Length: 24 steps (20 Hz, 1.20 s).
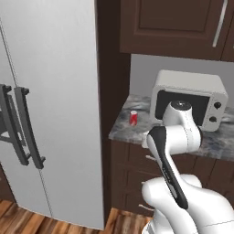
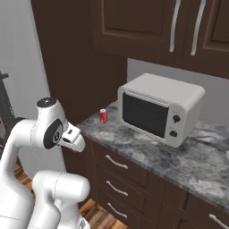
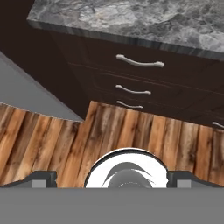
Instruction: Four empty soda cans are scattered around the kitchen. Gather all the cans and cluster them next to the stove for recycling.
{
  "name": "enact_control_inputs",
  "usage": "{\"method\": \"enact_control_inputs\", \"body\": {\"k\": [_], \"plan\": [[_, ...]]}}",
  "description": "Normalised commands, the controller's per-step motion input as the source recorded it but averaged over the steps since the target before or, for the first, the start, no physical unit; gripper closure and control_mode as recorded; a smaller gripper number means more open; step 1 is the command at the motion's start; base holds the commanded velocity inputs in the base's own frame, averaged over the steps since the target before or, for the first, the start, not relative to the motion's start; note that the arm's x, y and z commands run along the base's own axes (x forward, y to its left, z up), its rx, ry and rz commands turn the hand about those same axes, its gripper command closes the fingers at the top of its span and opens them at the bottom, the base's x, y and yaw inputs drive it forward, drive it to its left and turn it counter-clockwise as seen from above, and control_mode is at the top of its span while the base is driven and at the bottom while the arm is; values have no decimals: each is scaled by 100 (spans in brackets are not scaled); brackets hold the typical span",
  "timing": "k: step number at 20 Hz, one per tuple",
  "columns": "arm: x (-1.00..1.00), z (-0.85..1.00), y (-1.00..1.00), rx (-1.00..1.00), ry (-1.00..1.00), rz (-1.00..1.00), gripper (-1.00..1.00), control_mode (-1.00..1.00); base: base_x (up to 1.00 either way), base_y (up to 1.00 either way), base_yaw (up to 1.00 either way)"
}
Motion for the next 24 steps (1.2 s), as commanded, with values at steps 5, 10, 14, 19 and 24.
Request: {"method": "enact_control_inputs", "body": {"k": [5, 10, 14, 19, 24], "plan": [[0, 0, 0, 0, 0, 0, -100, 100, 49, -29, 20], [0, 0, 0, 0, 0, 0, -100, 100, 19, -25, 9], [0, 0, 0, 0, 0, 0, -100, 100, 0, 0, 0], [35, 5, -7, 0, -5, 0, -100, -100, 0, 0, 0], [71, 18, -14, 0, -1, 0, -100, -100, 0, 0, 0]]}}
